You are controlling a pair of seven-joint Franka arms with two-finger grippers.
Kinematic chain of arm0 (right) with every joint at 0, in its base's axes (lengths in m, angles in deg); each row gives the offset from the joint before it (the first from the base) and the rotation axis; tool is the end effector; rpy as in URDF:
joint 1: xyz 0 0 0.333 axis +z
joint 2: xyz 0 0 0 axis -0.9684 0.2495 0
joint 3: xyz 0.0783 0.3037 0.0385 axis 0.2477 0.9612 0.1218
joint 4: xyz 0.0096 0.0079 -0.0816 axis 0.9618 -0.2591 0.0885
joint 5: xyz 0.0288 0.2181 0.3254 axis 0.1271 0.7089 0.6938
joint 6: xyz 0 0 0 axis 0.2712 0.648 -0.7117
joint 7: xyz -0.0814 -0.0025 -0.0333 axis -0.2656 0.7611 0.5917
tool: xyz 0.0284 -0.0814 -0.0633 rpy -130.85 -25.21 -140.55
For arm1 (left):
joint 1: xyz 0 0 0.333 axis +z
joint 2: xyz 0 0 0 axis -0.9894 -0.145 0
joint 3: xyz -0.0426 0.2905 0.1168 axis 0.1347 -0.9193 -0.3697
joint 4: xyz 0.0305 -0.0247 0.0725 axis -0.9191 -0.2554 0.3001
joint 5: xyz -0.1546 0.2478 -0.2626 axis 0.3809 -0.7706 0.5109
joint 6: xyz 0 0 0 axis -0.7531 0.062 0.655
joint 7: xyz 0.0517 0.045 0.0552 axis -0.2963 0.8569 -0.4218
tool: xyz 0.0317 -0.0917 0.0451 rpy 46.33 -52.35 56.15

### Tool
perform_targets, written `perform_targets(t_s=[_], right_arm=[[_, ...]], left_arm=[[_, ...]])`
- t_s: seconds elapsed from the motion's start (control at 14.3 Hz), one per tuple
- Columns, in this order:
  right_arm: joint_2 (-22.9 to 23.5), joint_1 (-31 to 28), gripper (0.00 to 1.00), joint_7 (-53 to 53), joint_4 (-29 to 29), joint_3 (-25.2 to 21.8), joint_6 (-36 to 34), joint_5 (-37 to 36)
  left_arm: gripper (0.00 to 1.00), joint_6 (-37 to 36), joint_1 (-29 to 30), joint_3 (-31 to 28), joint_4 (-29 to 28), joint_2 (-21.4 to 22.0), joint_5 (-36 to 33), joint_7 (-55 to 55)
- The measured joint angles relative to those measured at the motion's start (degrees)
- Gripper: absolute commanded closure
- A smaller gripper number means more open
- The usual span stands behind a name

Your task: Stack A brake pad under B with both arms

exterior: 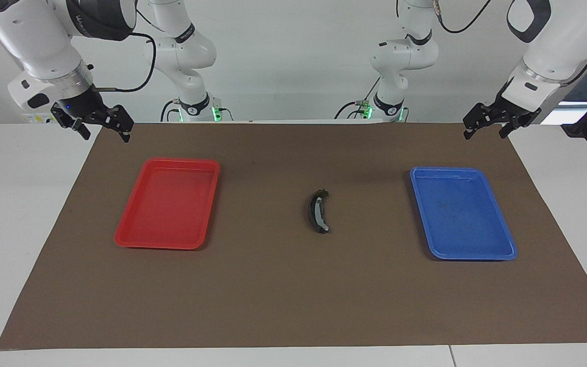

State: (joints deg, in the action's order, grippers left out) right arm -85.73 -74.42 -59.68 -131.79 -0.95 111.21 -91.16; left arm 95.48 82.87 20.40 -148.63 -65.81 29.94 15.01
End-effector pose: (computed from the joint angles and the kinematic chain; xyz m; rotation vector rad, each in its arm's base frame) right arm 0.5312 -0.0528 0.6087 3.0949 -0.1271 -0.1206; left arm 0.5340 -0.0051 0.6153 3.1261 -0.0664 -0.1112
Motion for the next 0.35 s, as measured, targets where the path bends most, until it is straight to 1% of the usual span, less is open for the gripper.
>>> perform_targets(t_s=[0.35], right_arm=[[-1.0,0.0,0.00,0.0,-0.7,-0.6,0.0,0.0]], left_arm=[[0.00,0.0,0.0,0.0,0.0,0.0,0.0,0.0]])
